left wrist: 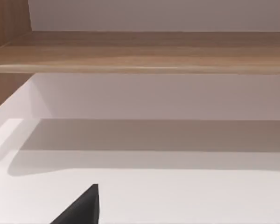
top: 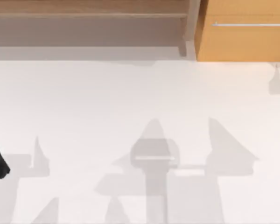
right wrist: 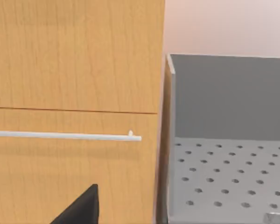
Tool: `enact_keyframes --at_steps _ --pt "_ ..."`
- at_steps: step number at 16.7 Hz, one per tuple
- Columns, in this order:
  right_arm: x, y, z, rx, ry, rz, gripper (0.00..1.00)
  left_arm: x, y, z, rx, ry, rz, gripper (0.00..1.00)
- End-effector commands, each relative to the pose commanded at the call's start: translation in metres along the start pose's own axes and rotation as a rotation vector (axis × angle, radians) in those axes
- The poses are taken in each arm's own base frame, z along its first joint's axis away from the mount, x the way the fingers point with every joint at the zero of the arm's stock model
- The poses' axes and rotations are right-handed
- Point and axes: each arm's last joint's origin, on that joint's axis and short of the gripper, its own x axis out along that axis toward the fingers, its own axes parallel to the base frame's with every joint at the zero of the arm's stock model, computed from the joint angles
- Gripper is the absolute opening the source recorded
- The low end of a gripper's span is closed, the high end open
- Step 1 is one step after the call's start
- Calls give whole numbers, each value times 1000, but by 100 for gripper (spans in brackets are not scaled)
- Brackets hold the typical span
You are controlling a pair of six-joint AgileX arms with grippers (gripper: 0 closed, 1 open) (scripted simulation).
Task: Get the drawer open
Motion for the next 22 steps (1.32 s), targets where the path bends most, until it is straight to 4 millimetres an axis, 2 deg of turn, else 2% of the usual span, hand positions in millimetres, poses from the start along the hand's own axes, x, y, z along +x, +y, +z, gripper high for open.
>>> enact_keyframes --at_steps 4,8,12,15,19,22 --pt "26 8 -8 -183 -21 6 100 0 0 0 0 0 0 100" --pt "67 24 -34 -466 -22 1 100 0 0 0 0 0 0 100" --pt "108 52 -77 -796 -11 -6 100 0 0 0 0 0 0 100" --pt "131 77 -115 -1044 0 -8 100 0 0 0 0 0 0 100" --pt "146 110 -164 -1329 11 -8 100 0 0 0 0 0 0 100" --pt "149 128 -191 -1475 16 -8 100 0 0 0 0 0 0 100"
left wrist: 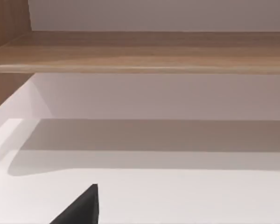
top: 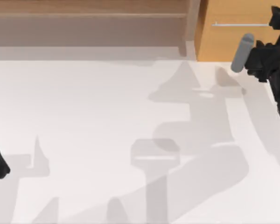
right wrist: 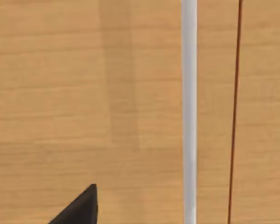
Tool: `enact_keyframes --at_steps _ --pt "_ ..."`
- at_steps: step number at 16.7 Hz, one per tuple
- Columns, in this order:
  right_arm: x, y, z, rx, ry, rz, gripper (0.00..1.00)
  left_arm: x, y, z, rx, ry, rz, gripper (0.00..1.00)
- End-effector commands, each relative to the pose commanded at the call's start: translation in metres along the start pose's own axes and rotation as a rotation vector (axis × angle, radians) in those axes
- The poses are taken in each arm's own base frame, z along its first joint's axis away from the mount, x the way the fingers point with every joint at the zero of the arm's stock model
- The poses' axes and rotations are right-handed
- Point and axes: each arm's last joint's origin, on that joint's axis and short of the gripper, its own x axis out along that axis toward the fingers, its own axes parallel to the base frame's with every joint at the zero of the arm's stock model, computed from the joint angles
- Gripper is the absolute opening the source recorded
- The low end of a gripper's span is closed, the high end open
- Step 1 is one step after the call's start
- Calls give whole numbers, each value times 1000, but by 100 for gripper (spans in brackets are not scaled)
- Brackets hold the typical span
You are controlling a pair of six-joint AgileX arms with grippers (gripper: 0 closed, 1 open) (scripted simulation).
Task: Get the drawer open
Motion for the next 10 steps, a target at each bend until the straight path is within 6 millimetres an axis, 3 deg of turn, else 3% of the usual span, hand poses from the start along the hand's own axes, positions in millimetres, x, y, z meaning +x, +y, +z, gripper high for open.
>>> enact_keyframes --at_steps 3,10 --pt "0 12 6 -62 1 1 100 0 0 0 0 0 0 100" --pt "7 12 5 -61 1 1 100 0 0 0 0 0 0 100"
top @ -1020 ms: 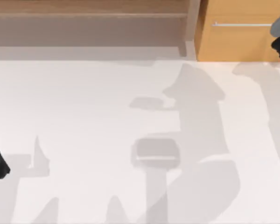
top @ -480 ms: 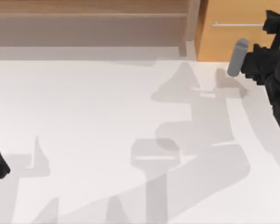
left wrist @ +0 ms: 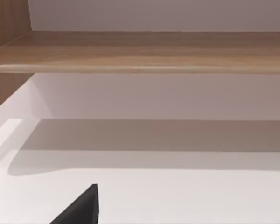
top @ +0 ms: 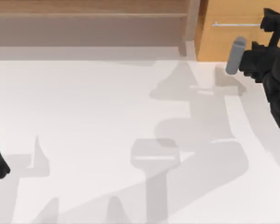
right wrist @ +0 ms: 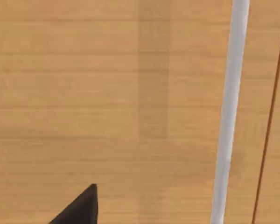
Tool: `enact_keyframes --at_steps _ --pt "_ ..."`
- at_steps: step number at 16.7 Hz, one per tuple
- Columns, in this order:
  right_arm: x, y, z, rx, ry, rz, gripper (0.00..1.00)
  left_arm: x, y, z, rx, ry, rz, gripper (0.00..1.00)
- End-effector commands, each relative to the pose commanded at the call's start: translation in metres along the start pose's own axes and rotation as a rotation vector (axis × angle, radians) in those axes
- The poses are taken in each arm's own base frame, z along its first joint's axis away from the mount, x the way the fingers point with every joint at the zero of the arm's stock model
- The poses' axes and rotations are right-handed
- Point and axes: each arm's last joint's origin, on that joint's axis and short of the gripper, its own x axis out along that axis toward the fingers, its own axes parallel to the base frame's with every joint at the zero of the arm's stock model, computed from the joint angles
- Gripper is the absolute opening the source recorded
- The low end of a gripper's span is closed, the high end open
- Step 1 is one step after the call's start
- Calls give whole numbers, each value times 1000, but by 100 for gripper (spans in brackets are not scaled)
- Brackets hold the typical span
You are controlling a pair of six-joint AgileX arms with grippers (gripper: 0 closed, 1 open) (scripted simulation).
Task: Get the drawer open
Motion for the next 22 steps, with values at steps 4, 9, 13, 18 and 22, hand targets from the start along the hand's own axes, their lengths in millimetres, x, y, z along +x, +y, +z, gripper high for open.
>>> enact_keyframes --at_steps 4,9,13,18,22 --pt "17 0 1 0 0 0 100 0 0 0 0 0 0 100" --pt "19 0 1 0 0 0 92 0 0 0 0 0 0 100" --pt "19 0 1 0 0 0 62 0 0 0 0 0 0 100" --pt "19 0 1 0 0 0 25 0 0 0 0 0 0 100" --pt "19 0 1 0 0 0 0 0 0 0 0 0 0 100"
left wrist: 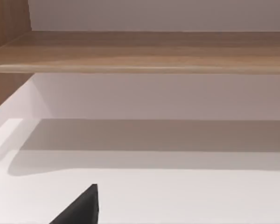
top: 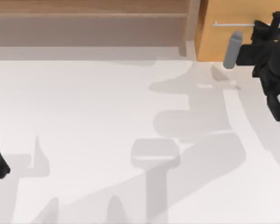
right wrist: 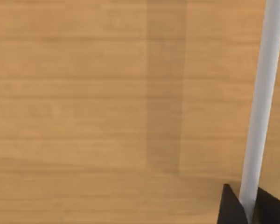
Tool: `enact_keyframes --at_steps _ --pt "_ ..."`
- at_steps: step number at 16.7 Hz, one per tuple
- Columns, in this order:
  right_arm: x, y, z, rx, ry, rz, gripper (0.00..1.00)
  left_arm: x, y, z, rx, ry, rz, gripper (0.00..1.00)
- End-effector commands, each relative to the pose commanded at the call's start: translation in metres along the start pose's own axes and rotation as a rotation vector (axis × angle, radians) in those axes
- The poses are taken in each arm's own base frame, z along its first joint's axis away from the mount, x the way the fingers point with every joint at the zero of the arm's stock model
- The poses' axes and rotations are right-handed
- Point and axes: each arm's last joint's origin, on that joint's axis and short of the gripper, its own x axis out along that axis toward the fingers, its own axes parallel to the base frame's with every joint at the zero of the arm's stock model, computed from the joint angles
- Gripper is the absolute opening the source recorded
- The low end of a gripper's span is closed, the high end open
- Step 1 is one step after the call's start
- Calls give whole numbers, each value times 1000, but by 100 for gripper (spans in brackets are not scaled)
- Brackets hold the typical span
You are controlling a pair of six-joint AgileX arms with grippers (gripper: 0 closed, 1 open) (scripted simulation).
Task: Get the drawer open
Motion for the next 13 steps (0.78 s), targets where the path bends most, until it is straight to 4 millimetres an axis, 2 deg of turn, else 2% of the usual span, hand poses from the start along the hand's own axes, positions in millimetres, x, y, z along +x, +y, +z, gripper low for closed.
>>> enact_keyframes --at_steps 9,11,13 --pt "-1 0 2 3 -4 2 0 0 0 0 0 0 0 100" --pt "-9 -5 4 8 -7 -21 0 0 0 0 0 0 0 100" --pt "-25 0 2 3 -1 1 0 0 0 0 0 0 0 100"
